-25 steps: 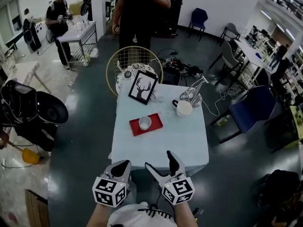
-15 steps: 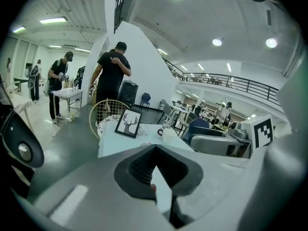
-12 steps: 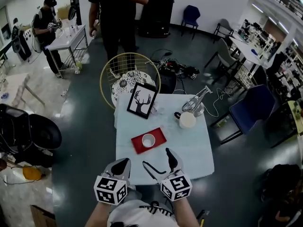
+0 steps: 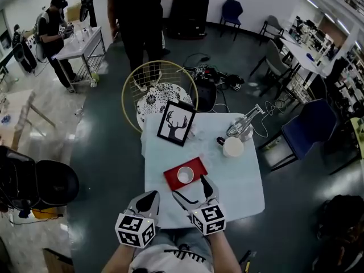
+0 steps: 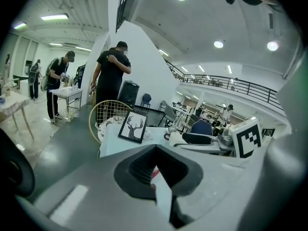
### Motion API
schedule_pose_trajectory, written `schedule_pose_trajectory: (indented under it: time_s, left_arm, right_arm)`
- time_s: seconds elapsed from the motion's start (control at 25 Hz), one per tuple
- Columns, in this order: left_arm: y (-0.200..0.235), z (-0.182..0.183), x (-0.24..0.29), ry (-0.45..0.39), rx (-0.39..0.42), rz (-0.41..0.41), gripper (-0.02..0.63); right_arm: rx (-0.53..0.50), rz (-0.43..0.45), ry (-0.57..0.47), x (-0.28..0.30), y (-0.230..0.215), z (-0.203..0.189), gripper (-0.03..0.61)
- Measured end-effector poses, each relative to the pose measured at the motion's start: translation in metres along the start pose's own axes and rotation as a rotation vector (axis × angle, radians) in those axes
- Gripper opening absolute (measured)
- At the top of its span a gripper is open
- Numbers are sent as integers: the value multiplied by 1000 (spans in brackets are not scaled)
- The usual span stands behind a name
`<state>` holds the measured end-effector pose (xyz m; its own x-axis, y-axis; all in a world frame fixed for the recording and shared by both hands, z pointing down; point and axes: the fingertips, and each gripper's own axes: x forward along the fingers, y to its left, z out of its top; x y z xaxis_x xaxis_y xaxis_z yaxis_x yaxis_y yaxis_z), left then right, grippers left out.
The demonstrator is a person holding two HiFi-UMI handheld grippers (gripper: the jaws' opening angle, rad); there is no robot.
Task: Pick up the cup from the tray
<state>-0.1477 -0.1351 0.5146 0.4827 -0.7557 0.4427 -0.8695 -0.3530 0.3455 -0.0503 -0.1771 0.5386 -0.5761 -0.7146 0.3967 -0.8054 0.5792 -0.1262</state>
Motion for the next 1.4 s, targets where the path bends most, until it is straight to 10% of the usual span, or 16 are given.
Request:
schedule_pose_trajectory:
  time_s: [1.12,1.4]
  left_arm:
    - [29,-25,83,131,-101,118,0]
    - [32,-24,82,125,-104,147,0]
  right_arm:
    - [16,70,429,114,-43,-116,486]
    - [13,63,470,116,-46,-122,402]
